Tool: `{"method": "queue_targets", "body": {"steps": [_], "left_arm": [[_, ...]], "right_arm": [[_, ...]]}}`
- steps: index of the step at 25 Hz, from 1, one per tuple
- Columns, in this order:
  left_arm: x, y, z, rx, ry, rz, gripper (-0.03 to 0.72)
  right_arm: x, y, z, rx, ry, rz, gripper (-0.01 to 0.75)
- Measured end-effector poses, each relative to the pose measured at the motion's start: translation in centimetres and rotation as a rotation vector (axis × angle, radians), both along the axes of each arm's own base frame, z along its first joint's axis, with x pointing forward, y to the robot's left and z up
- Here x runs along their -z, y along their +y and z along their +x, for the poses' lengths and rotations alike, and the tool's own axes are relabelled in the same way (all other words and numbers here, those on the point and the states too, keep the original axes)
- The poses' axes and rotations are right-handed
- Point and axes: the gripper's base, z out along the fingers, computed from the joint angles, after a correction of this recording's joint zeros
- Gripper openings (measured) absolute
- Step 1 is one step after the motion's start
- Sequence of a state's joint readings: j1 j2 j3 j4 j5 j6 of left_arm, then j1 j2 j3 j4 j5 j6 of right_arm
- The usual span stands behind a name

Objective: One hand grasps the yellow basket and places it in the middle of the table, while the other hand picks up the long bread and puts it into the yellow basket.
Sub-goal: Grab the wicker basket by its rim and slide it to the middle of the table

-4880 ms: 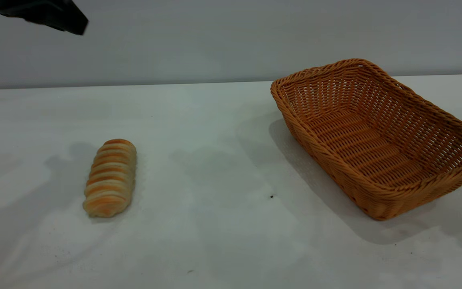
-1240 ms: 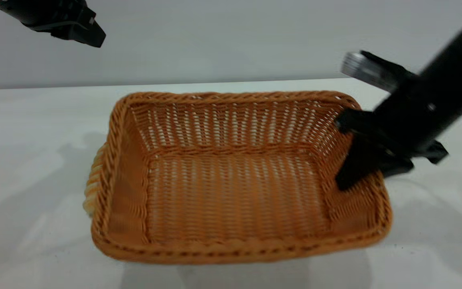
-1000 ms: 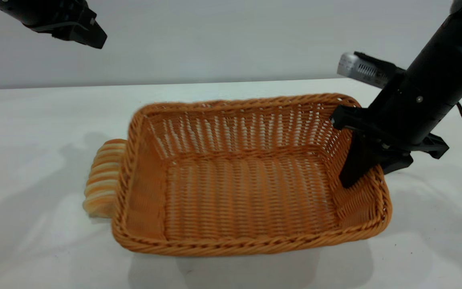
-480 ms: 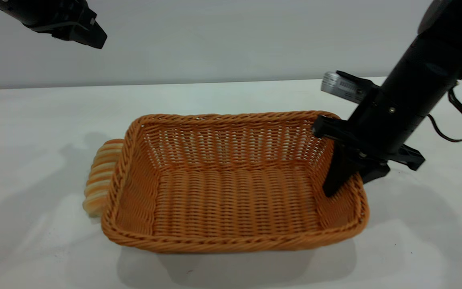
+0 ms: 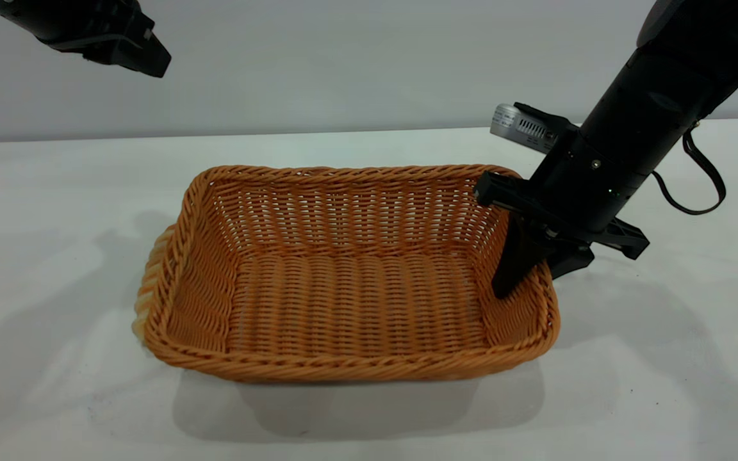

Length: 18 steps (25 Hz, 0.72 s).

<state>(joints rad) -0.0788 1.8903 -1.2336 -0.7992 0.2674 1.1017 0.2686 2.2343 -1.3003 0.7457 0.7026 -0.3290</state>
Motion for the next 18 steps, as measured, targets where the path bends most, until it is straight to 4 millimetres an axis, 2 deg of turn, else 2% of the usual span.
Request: {"method": "queue_targets", "body": {"steps": [3,8,10,14,18], "left_arm": [[0.0,0.0,0.0,0.000,0.000,0.000,0.290],[0.0,0.0,0.0,0.000,0.000,0.000,0.290],[0.0,0.0,0.0,-0.001,-0.001,0.000,0.290],[0.0,0.0,0.0,-0.001,-0.001,0.000,0.290],[0.0,0.0,0.0,0.000,0.000,0.000,0.290]], "right_arm": [[0.0,0.0,0.0,-0.005,-0.002,-0.003,0.149],[0.0,0.0,0.1,-0.011,-0.006,-0.007,0.367],[0.0,0.0,0.0,-0.012,-0.005,-0.007,0.426],[-0.4,-0.1,0.1,-0.032,-0.022,-0.018,0.464],[-2.3,-0.8,0.4,-0.042,-0.082,-0.044,0.465]]}}
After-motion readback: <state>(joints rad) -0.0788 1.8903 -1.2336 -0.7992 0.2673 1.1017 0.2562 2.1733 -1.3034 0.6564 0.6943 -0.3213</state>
